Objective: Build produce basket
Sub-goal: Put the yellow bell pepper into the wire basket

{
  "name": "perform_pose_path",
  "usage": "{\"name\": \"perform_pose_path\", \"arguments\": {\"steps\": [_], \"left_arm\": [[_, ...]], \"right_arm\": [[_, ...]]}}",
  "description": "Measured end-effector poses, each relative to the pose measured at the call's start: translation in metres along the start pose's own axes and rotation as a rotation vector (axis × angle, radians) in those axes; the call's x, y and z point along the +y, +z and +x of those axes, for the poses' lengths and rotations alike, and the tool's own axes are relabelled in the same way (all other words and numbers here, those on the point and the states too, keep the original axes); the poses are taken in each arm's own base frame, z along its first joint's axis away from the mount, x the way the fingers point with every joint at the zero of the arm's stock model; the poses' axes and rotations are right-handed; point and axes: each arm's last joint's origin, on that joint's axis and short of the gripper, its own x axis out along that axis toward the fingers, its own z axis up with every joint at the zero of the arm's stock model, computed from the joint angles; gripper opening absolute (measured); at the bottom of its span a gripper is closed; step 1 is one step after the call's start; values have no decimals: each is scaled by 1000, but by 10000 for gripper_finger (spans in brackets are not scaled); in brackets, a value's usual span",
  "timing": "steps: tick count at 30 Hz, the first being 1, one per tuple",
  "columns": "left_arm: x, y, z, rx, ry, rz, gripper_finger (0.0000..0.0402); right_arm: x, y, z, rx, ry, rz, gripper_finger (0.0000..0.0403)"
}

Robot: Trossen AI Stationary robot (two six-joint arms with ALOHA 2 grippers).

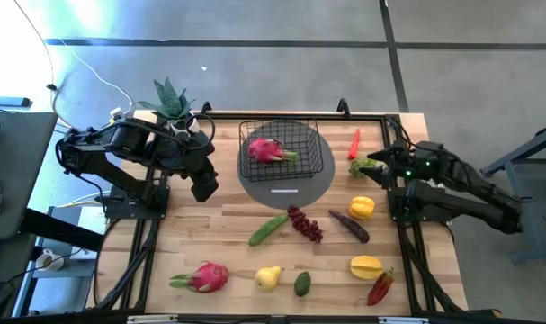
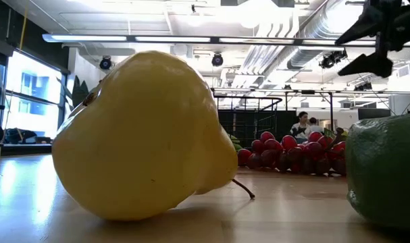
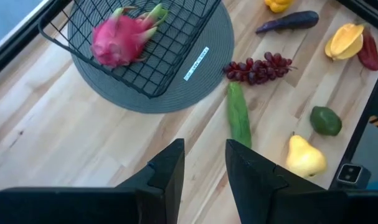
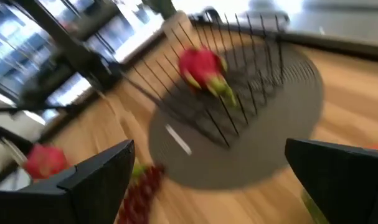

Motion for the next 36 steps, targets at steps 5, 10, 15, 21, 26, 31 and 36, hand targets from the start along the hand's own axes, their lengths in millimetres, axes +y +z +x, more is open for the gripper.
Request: {"name": "perform_pose_path", "arguments": {"steps": [5,10,15,21,26,31,36], "left_arm": [[0,0,0,1,-1,33,106],[-1,-1,0,21,-26,100,106],[-1,-1,0,47,-60,159,106],[-3,-3,0,100,-137,209,106],[-3,-3,0,103,-146,241,106],[-3,-3,0,102,-146,243,106],[-3,-3,0,102,-146,243,106]], "right_arm": [[7,11,-6,188,-106,11,397],[13,19,-3,365,-147,30,397],[17,21,7,536,-165,46,396],[23,10,24,755,-207,18,396],[33,2,41,866,-211,-36,396],[42,-8,56,957,-237,-87,396],[51,-18,71,1007,-269,-146,396]]}}
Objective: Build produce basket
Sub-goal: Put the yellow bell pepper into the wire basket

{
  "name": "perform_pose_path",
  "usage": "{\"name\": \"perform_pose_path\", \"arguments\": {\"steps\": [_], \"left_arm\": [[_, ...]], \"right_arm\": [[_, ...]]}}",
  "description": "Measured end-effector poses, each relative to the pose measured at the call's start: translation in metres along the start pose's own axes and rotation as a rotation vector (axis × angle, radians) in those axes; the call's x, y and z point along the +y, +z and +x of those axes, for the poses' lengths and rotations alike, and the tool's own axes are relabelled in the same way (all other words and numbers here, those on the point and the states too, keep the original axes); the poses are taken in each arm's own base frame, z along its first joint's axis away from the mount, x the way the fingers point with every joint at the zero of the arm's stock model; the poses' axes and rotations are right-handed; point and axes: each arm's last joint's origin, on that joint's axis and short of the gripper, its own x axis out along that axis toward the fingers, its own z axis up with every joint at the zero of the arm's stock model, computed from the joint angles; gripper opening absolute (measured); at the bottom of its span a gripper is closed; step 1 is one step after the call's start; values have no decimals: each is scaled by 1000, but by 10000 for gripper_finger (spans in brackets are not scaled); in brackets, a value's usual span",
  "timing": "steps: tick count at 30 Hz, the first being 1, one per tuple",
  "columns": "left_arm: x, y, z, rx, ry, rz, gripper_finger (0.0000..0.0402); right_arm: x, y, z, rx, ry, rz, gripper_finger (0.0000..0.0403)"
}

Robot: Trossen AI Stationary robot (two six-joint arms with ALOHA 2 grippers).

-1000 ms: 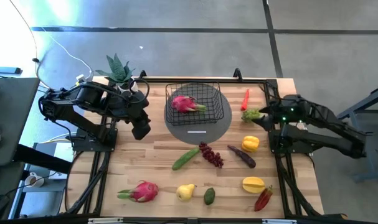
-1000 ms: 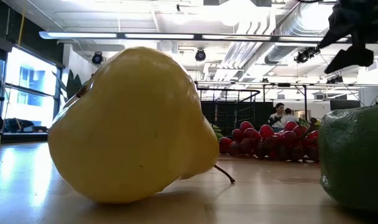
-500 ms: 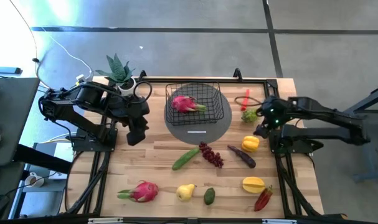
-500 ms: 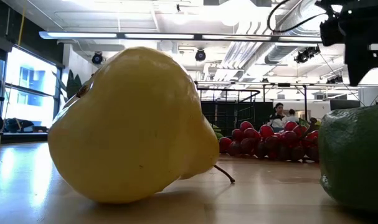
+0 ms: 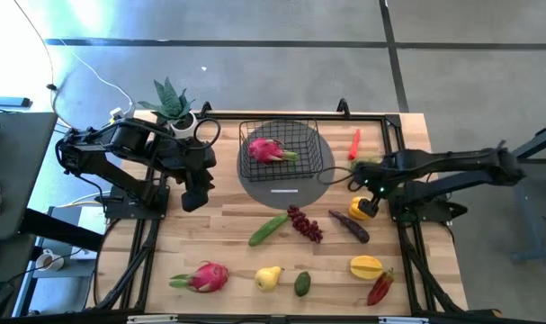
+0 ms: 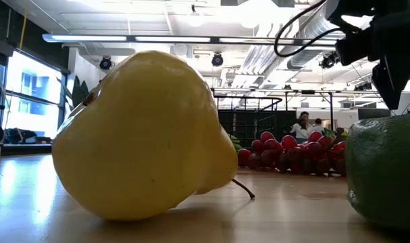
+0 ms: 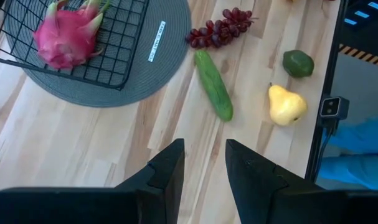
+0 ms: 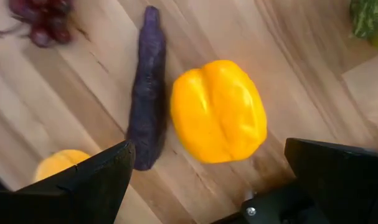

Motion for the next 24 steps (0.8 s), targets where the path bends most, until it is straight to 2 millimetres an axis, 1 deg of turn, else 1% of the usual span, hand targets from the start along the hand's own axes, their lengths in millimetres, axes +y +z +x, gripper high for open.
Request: {"name": "perform_pose_path", "arguments": {"steps": [11,24], "left_arm": [[0,0,0,-1,2,2,106],[0,0,0,-1,2,27,106]], "right_arm": [[16,15,31,80,-143,-24,396],[21,27,62,210,-242,-10,396]]}}
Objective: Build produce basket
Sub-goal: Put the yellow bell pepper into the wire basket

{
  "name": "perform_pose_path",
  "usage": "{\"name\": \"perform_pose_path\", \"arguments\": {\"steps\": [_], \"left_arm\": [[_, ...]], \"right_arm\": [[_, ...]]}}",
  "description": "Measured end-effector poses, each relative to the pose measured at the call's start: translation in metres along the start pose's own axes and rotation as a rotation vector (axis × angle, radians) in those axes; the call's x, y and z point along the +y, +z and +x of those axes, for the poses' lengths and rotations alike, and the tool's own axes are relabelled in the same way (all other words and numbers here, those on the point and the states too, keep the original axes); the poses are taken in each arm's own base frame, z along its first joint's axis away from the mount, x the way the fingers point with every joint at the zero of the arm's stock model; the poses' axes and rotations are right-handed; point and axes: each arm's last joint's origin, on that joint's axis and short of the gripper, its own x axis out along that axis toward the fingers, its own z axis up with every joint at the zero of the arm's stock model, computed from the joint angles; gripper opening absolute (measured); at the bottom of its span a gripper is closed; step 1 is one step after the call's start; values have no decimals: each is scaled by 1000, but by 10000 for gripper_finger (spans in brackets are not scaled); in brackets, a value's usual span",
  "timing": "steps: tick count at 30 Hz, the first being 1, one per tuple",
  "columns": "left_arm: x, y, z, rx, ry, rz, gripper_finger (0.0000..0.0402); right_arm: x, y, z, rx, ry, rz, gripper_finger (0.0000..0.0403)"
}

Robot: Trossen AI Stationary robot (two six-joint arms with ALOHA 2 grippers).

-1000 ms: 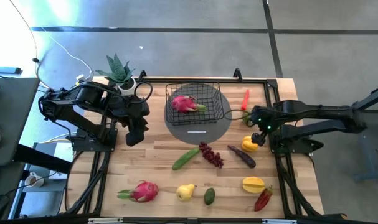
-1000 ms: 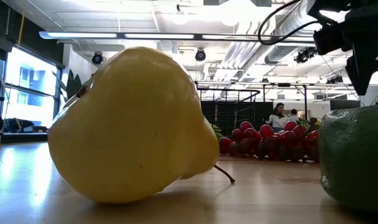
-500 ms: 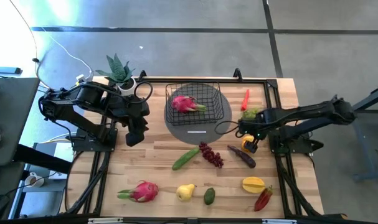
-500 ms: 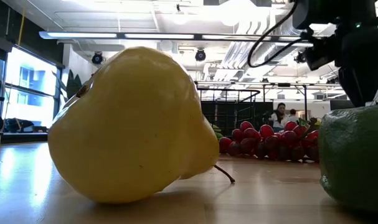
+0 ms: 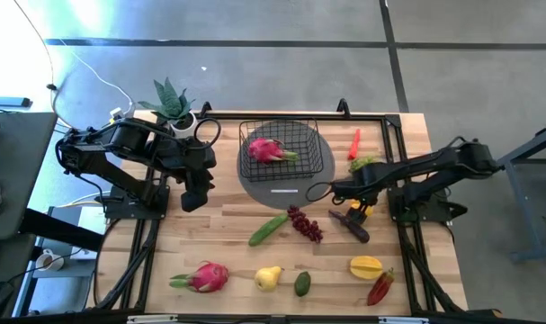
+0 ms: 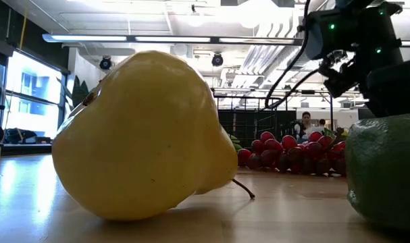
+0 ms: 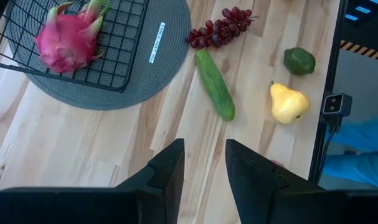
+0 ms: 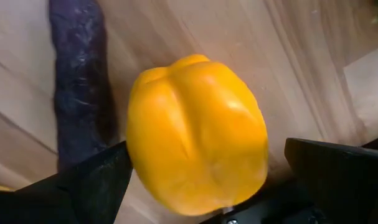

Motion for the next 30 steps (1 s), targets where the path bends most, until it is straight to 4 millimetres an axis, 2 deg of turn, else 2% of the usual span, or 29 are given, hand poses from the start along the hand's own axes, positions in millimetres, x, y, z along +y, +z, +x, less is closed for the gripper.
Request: {"name": "perform_pose_path", "arguments": {"steps": [4,12,16,21,30], "left_arm": [[0,0,0,0,0,0,106],[0,0,0,0,0,1,106],[0,0,0,0,0,1,106],[0,0,0,1,-1,1,106],[0,0,0,-1,2,1,106]], "right_arm": [[2,4,8,40,-30,2,377],[7,3,12,57,-50,-18,283],[12,-1,9,54,-53,-20,273],[27,-1,-9,-4,-32,-21,274],[46,4,-60,-204,-57,27,276]]}}
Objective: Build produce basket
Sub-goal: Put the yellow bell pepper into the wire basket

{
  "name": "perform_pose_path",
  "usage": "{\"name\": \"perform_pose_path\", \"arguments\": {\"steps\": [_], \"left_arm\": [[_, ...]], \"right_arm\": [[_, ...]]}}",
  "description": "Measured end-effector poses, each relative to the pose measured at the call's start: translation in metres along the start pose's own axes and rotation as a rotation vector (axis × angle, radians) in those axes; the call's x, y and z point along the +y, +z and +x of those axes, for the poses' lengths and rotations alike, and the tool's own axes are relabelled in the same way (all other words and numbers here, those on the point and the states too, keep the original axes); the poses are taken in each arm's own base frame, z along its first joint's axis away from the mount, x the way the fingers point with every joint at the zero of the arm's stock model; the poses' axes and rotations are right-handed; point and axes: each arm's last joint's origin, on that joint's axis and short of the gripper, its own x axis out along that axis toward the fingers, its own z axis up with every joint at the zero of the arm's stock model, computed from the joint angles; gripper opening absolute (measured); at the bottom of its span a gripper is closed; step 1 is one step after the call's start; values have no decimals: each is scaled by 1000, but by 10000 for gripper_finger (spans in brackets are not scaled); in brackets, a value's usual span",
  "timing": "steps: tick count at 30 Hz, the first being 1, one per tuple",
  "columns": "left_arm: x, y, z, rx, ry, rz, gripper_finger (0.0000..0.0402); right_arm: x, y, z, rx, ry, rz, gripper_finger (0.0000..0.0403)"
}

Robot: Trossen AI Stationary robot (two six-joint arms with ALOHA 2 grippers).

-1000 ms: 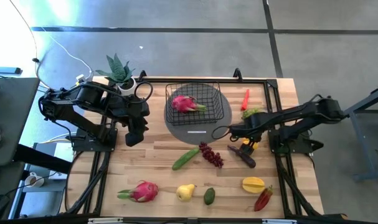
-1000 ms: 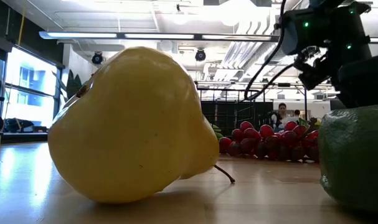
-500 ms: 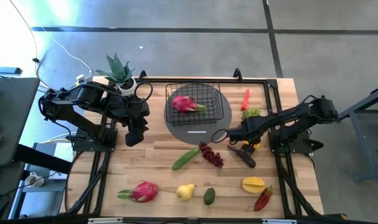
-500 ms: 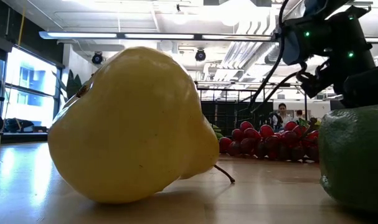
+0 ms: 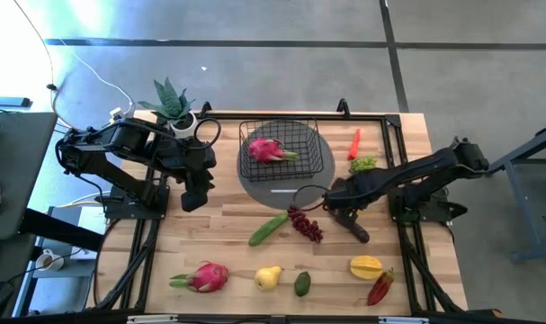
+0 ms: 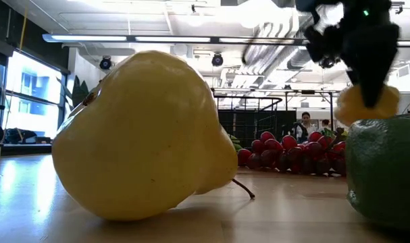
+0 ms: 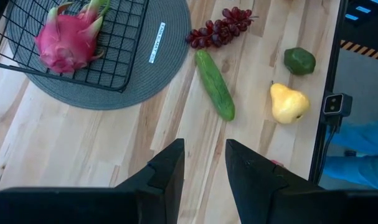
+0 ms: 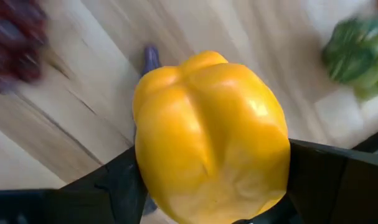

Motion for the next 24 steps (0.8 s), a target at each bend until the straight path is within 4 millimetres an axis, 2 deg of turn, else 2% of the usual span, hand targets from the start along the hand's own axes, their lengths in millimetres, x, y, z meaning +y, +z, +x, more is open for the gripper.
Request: {"name": "perform_pose_path", "arguments": {"steps": [6,12,18,24], "left_arm": [[0,0,0,-2,4,0,106],[0,0,0,-3,5,0,106],[0,0,0,-2,5,0,106],[0,0,0,-2,5,0,106]], "right_arm": [[7,15,-34,-157,62,21,276],[14,29,-58,-343,127,32,276],[13,47,-69,-508,140,65,276],[2,73,-75,-660,142,38,276]]}}
